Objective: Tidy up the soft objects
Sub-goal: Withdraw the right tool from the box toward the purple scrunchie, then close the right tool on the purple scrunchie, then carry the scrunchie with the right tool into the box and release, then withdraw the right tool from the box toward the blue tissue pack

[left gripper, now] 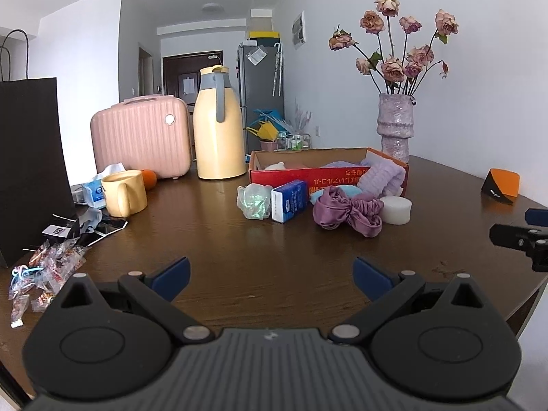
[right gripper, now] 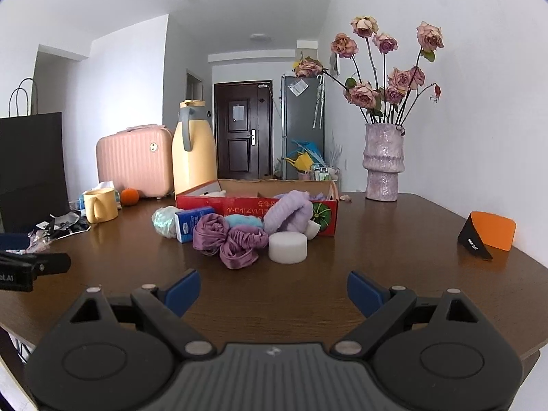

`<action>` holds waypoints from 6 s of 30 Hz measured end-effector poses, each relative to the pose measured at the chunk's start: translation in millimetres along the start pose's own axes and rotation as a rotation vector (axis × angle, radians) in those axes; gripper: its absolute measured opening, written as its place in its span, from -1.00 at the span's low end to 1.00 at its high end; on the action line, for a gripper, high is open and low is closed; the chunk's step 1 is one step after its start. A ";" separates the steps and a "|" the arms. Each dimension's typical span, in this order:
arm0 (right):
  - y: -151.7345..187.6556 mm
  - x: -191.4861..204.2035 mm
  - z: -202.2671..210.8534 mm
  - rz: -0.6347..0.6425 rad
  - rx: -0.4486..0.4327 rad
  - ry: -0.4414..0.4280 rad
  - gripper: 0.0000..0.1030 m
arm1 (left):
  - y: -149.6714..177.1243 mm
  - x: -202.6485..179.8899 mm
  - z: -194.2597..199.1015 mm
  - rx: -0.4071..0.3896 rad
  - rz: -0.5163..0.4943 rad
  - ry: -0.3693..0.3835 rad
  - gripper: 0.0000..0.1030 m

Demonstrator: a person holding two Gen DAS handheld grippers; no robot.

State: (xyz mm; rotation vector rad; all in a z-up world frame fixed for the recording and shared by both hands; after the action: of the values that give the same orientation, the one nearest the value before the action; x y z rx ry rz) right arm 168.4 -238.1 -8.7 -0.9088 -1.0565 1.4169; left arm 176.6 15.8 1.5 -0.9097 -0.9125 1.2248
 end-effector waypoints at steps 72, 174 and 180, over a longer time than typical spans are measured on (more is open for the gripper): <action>-15.9 -22.4 -180.1 -0.458 0.310 -0.256 -0.32 | -31.9 -16.3 -158.1 0.326 0.225 0.422 0.27; 0.8 7.9 -18.4 0.003 -0.002 -0.060 0.90 | 1.1 26.5 -14.8 0.042 0.074 -0.039 0.99; 2.5 -5.8 -22.1 -0.039 -0.012 -0.023 0.89 | -12.1 24.6 -35.1 0.049 0.078 -0.028 0.99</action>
State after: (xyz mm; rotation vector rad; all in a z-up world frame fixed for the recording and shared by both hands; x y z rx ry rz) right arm 189.1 -241.3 -18.1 -0.8782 -1.0952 1.3926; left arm 216.2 36.3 1.7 -0.8980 -0.8723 1.3241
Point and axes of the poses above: each gripper's, at about its wrist camera, not at the fingertips, and z roughly against the way its jaws point, x to its left, y to its underside, the point moved 4 cm from there along -z, roughly the way its jaws point, and after that the axes turned 1 degree about -z, right-handed, at the moved point
